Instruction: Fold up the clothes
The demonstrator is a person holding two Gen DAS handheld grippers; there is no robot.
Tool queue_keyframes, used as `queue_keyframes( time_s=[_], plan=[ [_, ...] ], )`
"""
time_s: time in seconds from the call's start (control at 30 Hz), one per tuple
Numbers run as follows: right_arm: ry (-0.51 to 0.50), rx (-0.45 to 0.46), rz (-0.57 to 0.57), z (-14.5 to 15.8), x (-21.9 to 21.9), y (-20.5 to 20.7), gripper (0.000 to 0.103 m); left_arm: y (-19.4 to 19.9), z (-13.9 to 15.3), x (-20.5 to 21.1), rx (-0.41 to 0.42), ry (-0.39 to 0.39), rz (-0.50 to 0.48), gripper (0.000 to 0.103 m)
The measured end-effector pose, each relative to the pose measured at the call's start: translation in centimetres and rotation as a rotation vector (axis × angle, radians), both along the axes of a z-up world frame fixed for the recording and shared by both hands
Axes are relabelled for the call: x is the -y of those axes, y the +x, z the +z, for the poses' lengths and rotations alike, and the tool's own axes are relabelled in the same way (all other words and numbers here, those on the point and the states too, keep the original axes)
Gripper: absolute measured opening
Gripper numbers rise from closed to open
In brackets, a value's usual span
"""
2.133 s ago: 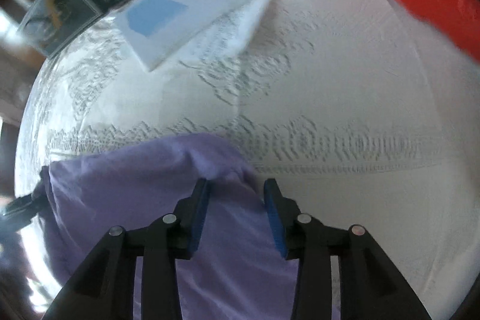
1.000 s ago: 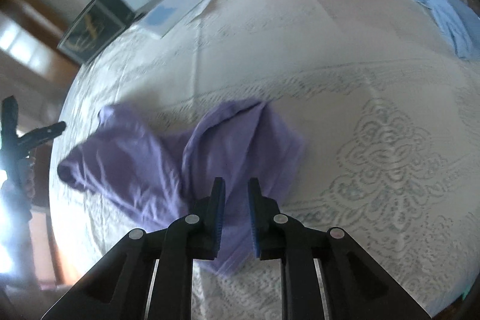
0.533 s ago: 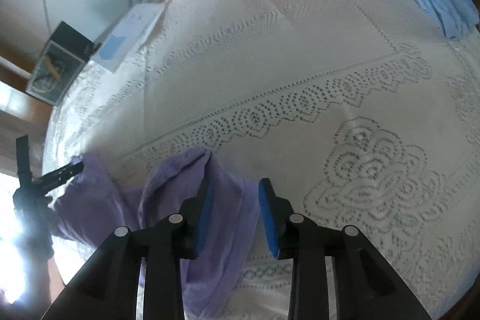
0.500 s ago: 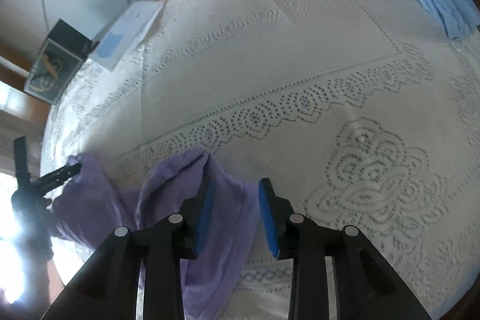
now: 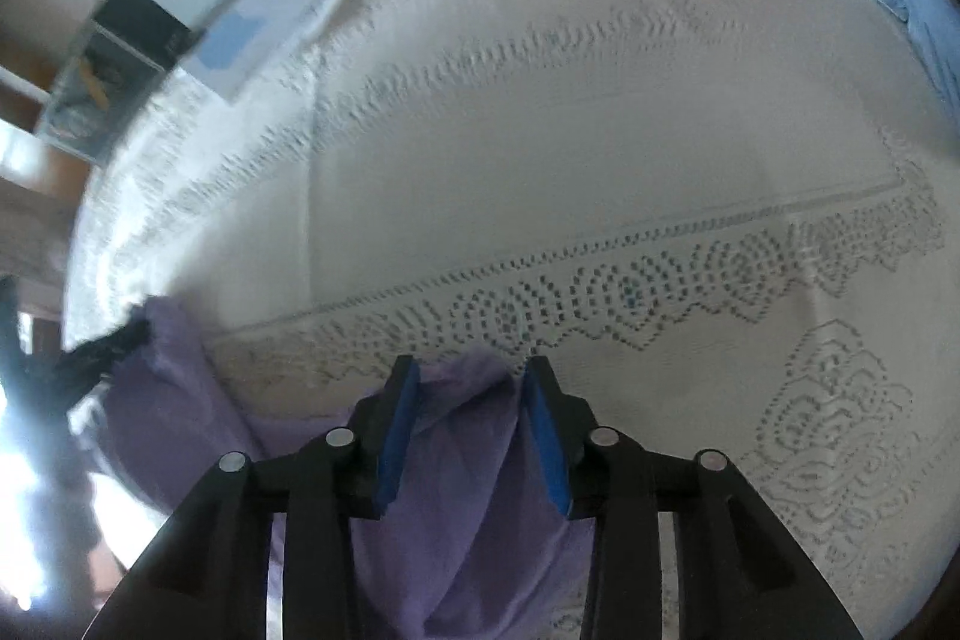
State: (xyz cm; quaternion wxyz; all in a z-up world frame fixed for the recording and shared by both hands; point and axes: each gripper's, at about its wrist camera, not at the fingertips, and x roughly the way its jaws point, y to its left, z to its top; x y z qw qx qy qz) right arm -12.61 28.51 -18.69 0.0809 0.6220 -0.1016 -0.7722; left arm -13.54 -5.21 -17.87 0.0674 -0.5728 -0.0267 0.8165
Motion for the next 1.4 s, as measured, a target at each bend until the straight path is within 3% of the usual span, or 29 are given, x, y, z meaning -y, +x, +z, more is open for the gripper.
queue_keyframes(
  time_s=[0.03,0.07,0.23,0.43,0.5,0.6,0.7,0.77,0.83,0.87,1.13,1.33,1.4],
  plan=[
    [0.019,-0.008,0.012,0.0,0.3,0.0,0.007,-0.2,0.8,0.8,-0.019,-0.004,0.018,0.012],
    [0.012,-0.019,0.021,0.3,0.4,-0.1,0.004,-0.4,1.5,1.5,-0.038,-0.007,0.035,0.012],
    [-0.030,-0.186,-0.028,5.8,-1.3,-1.7,0.004,-1.9,5.6,5.6,-0.138,-0.024,0.131,0.012],
    [-0.026,-0.362,-0.068,11.9,-2.0,-6.3,0.004,-7.6,9.5,11.5,-0.268,-0.083,0.338,0.012],
    [-0.029,-0.390,-0.082,12.6,-2.1,-8.2,0.006,-9.4,9.2,13.3,-0.237,-0.091,0.388,0.013],
    [-0.012,-0.367,-0.114,12.0,-1.8,-10.4,0.010,-11.6,7.8,15.2,-0.127,-0.067,0.398,0.016],
    [-0.002,-0.326,-0.122,11.0,-1.6,-11.0,0.011,-11.7,6.8,16.0,-0.077,-0.067,0.380,0.021],
    [-0.005,-0.305,-0.109,10.2,-1.7,-10.2,0.012,-10.9,6.4,16.0,-0.069,-0.066,0.364,0.037],
    [-0.011,-0.266,-0.090,9.0,-1.6,-8.5,0.015,-9.6,6.0,15.8,-0.061,-0.056,0.347,0.073],
    [-0.014,-0.246,-0.080,8.3,-1.5,-7.7,0.017,-8.8,5.8,15.8,-0.060,-0.049,0.338,0.077],
    [-0.070,-0.098,-0.018,3.5,-1.3,1.0,0.018,-0.5,2.6,14.4,0.036,-0.037,0.353,0.078],
    [-0.111,-0.065,-0.027,2.5,-0.5,5.6,0.019,4.6,0.0,12.6,0.064,0.007,0.396,0.078],
    [-0.120,-0.072,-0.031,2.6,-0.3,6.4,0.038,5.2,-0.8,11.8,0.069,0.006,0.399,0.078]
  ],
)
